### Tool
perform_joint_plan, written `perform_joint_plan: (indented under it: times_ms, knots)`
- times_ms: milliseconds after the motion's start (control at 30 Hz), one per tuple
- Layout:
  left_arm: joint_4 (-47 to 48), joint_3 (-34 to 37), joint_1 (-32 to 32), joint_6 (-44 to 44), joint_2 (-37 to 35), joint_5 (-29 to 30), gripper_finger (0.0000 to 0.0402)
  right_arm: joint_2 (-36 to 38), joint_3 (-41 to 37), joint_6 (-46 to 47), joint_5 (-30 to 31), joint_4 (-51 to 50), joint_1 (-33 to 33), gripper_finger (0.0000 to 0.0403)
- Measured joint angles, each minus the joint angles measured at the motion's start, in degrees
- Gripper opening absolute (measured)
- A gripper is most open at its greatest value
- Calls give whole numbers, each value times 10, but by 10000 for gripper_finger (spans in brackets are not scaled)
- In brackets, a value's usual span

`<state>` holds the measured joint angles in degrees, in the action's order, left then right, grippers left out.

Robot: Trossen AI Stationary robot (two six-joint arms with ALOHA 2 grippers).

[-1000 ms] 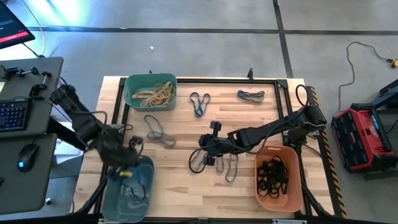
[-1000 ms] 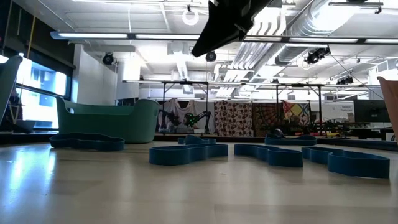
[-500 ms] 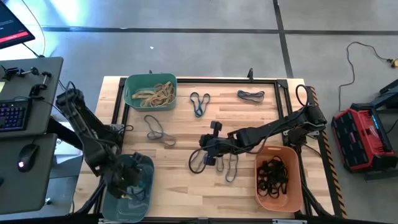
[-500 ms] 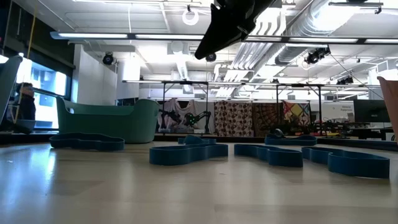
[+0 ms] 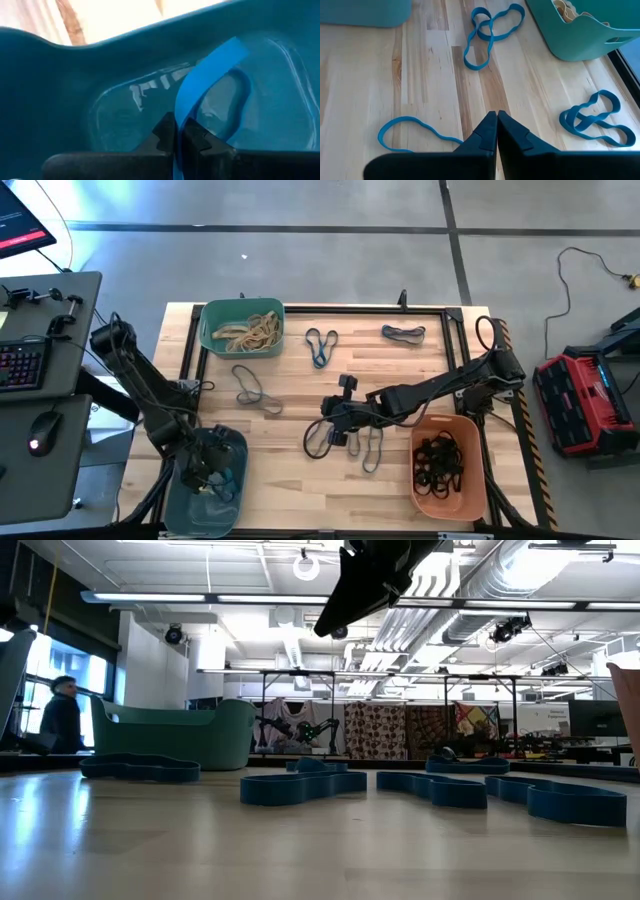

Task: Sort rubber bands into baskets
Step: Put the blue rubber band into the blue bin

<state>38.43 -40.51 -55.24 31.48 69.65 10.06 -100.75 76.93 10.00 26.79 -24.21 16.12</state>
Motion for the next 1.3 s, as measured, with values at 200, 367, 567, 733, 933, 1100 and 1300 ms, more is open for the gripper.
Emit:
perform_joint_plan:
  times_ms: [200,367,567,733,933,1100,1300]
  knots:
    - [-24,14,0,23,0,-14,2,0,0,0,0,-2,0,0]
    - [-19,12,0,50,0,-29,22,0,0,-11,0,-5,0,0]
    - [-5,-16,0,60,0,-26,61,0,0,-13,0,-9,0,0]
    - [11,-46,0,60,0,-19,87,0,0,-12,-3,-9,0,0]
    - [26,-73,0,59,0,-18,101,0,0,-10,-4,-17,0,0]
    - [35,-76,0,72,0,-18,102,0,0,-9,-19,-24,0,0]
    - [76,-76,0,107,0,-18,102,0,0,19,-26,-38,6,0]
